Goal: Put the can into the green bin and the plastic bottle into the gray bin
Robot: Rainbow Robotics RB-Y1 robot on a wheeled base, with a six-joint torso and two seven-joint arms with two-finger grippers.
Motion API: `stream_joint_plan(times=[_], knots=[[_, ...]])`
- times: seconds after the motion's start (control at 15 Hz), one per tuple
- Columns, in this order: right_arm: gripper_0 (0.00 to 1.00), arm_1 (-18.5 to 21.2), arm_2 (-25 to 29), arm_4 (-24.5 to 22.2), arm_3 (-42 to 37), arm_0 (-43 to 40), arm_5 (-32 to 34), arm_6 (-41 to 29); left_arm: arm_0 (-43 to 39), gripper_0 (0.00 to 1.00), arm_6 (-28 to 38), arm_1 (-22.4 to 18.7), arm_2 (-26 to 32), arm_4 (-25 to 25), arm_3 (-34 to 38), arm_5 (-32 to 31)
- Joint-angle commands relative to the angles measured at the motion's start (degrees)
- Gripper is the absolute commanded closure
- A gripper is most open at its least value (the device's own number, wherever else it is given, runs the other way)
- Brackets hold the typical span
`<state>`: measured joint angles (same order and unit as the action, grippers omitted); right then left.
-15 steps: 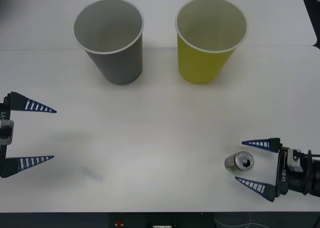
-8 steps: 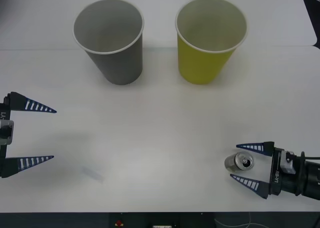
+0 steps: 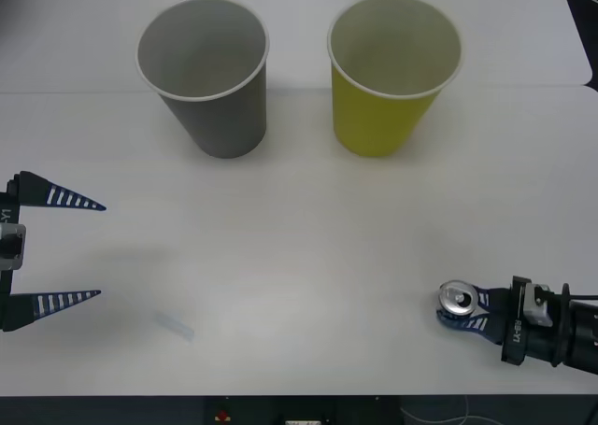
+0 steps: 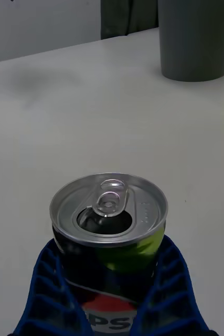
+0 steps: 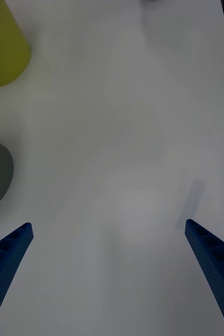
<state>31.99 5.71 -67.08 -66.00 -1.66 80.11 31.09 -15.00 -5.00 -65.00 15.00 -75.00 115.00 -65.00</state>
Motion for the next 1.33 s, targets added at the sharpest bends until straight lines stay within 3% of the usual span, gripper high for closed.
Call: stream_joint_plan(times=[0.07, 0.33, 0.6, 0.93, 1.33], knots=[[1.0, 0.09, 0.0, 0.11, -0.36, 0.17, 0.66, -0.77, 0.0, 0.0, 0.0, 0.0, 0.0, 0.0, 0.0, 0.0], [1.0, 1.5, 0.0, 0.11, -5.11, -0.36, 0.57, -7.19, 0.0, 0.0, 0.0, 0.0, 0.0, 0.0, 0.0, 0.0], [1.0, 5.1, -0.35, 0.11, -17.94, -4.76, -5.32, -20.19, 0.0, 0.0, 0.0, 0.0, 0.0, 0.0, 0.0, 0.0], [1.0, 12.92, -0.96, 0.02, -34.9, -8.97, -14.02, -40.76, 0.0, 0.0, 0.0, 0.0, 0.0, 0.0, 0.0, 0.0], [1.0, 24.7, 1.06, 0.11, -49.93, -9.5, -24.39, -65.72, 0.0, 0.0, 0.0, 0.0, 0.0, 0.0, 0.0, 0.0]])
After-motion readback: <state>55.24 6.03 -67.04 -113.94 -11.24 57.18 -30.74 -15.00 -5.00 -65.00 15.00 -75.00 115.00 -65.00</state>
